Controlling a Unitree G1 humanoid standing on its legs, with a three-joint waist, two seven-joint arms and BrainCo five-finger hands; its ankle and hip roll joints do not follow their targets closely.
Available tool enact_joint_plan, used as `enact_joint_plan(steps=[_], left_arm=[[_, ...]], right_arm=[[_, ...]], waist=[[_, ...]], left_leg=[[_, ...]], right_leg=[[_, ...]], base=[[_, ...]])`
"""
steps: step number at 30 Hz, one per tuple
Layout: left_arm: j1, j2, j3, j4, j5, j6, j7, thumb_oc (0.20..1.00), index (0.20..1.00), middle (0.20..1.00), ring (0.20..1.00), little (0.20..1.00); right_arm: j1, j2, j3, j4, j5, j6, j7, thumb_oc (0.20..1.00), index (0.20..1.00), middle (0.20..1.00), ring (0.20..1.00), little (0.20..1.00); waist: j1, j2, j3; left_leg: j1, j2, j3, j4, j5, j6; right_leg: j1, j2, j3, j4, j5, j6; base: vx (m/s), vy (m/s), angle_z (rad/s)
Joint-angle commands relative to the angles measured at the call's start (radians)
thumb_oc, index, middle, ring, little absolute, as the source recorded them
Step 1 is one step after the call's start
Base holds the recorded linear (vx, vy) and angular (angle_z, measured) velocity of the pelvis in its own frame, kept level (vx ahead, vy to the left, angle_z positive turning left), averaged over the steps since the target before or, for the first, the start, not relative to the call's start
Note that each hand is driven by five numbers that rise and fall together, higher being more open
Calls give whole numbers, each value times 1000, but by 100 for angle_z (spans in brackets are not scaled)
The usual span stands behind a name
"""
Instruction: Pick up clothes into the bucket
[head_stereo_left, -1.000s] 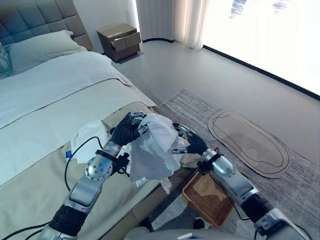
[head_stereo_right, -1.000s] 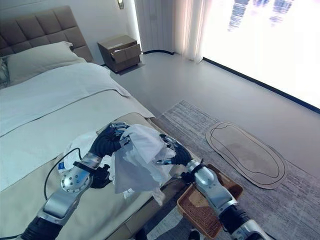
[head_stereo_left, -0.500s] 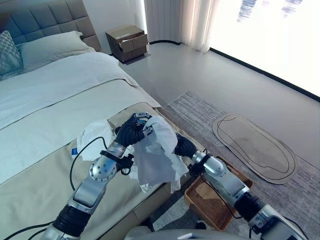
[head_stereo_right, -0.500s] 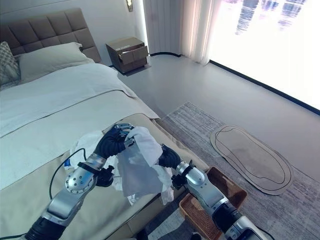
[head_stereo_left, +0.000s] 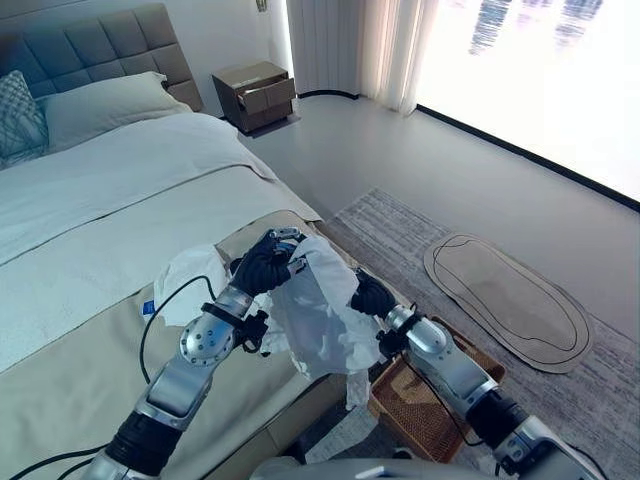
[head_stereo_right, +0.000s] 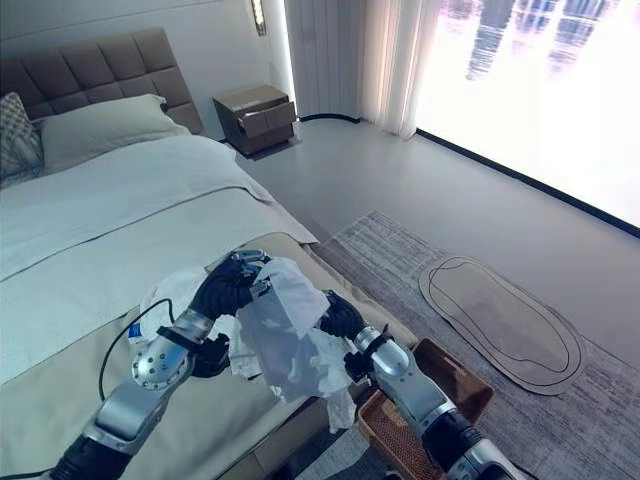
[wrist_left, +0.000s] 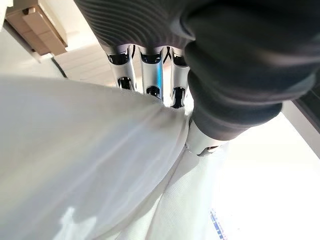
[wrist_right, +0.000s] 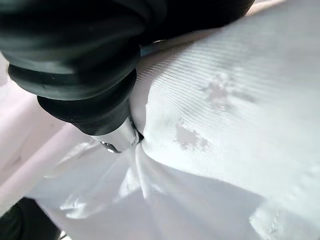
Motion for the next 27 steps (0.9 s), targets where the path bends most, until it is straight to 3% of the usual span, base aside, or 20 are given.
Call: enact_joint_plan(steps=[1, 7, 10, 18, 21, 27], left_arm=[[-74, -21, 56, -22, -78, -74, 53, 1000, 1000, 1000, 1000, 1000], [23, -96, 128, 37, -194, -80, 77, 1000, 1000, 1000, 1000, 1000], [91, -132, 190, 97, -238, -76, 78, 1000, 1000, 1000, 1000, 1000], [183, -153, 274, 231, -199, -69, 91, 1000, 1000, 1000, 1000, 1000], [241, -174, 350, 291, -183, -70, 107, 1000, 1000, 1000, 1000, 1000], [267, -202, 407, 320, -189, -71, 122, 1000, 1000, 1000, 1000, 1000]], right_arm=[[-1, 0, -50, 32, -28, -36, -65, 200, 200, 200, 200, 200], [102, 19, -199, 69, 16, -53, -145, 200, 200, 200, 200, 200], [173, 12, -325, -15, 80, -75, -172, 200, 200, 200, 200, 200], [231, 12, -517, -80, 85, -119, -248, 200, 200, 200, 200, 200], [258, -1, -618, -68, 57, -127, -298, 200, 200, 200, 200, 200], [245, -8, -675, -38, 30, -123, -345, 200, 200, 200, 200, 200]], waist=[[1, -43, -13], [-7, -45, -8], [-13, -47, -7], [-14, -48, -6], [-9, -49, 1], [0, -51, 10]], left_leg=[[9, 19, -30, 32, -55, -20], [8, 17, -31, 34, -56, -16], [7, 16, -33, 37, -56, -14], [0, 15, -34, 45, -60, -11], [-13, 15, -38, 58, -64, -10], [-31, 16, -43, 67, -67, -10]], right_leg=[[23, -52, -44, 20, -10, 40], [22, -52, -41, 21, -9, 38], [22, -52, -42, 21, -9, 38], [19, -51, -37, 20, -10, 38], [14, -51, -37, 21, -11, 38], [7, -50, -43, 19, -11, 38]], base=[[0, 0, 0], [-1, -1, 1], [0, 0, 0], [0, 0, 0], [0, 0, 0], [-2, -3, 1]])
